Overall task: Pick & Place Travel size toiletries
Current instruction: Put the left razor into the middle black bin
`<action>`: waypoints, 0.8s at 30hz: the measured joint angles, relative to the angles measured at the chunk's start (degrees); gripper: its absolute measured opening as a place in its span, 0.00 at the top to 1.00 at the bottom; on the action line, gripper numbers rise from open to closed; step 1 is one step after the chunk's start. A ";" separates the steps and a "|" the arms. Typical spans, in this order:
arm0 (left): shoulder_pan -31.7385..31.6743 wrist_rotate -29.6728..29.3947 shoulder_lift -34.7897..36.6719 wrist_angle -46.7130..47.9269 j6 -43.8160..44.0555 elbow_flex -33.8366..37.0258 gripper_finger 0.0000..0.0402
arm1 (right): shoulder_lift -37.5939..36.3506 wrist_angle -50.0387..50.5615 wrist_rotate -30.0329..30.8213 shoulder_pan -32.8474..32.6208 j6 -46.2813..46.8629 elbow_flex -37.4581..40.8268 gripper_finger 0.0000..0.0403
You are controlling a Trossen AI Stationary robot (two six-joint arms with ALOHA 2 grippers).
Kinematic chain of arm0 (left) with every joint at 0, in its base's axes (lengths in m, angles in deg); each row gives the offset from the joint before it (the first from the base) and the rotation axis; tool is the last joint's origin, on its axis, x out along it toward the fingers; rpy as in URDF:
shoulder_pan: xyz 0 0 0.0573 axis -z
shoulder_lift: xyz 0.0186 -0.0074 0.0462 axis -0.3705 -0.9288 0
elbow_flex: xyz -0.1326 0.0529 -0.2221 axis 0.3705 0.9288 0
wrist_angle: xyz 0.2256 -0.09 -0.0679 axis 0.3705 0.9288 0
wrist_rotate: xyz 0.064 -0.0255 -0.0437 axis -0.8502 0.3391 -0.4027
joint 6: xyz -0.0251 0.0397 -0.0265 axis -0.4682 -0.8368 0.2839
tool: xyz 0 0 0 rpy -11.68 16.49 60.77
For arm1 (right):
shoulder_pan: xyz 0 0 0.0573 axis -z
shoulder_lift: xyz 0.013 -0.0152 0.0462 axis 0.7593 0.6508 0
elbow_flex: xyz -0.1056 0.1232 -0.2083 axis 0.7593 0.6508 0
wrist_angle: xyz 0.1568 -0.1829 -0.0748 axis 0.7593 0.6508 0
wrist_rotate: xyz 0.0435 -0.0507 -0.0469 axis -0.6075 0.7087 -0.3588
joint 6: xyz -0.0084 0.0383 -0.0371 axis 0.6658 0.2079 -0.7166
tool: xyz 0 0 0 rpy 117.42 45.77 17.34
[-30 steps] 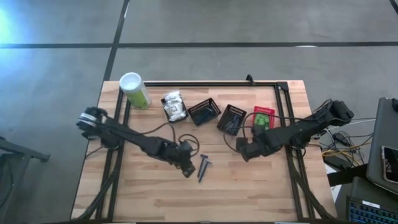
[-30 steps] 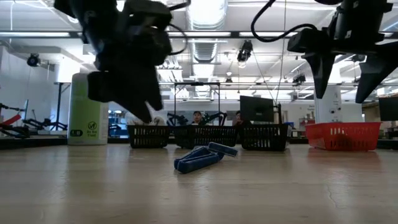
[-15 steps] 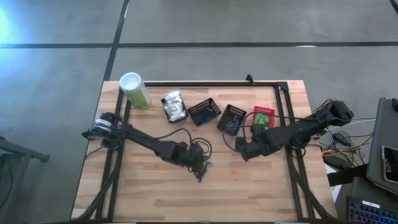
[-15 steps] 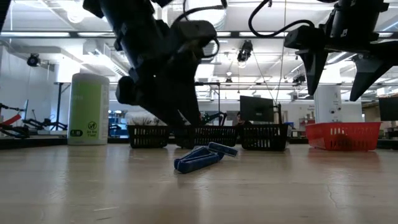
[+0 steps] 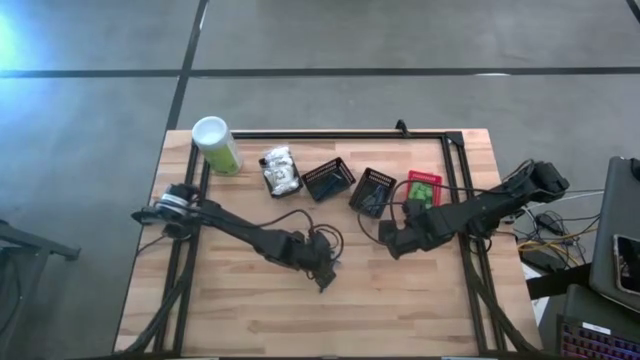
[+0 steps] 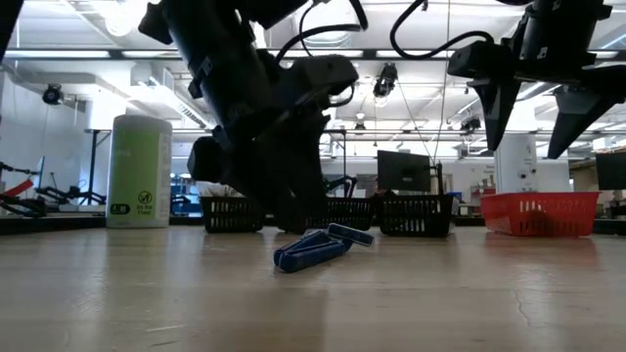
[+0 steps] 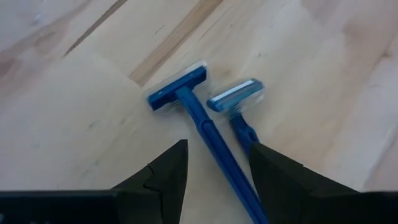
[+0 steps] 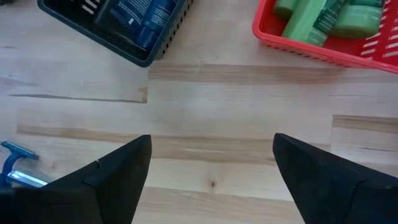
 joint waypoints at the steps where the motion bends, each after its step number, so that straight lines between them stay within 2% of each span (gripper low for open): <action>1: 0.00 -0.11 -0.54 -0.15 0.00 -0.01 0.57 | 0.00 0.00 0.04 0.00 0.00 0.00 0.18; 9: 0.04 -1.04 -3.35 -1.15 -3.52 -0.13 0.57 | 0.00 0.01 1.07 0.00 -0.35 0.00 0.15; 13: 0.13 -3.66 -3.24 1.32 -7.62 -0.17 0.58 | 0.00 -0.03 1.07 0.00 -0.38 0.00 0.12; 18: -0.04 -5.04 -2.96 3.82 -14.39 -0.09 0.65 | 0.00 -0.07 1.09 0.00 -0.39 0.00 0.11; 24: -0.09 -4.85 -2.83 4.85 -19.05 -0.07 0.78 | -0.07 -0.09 1.09 0.02 -0.42 0.00 0.15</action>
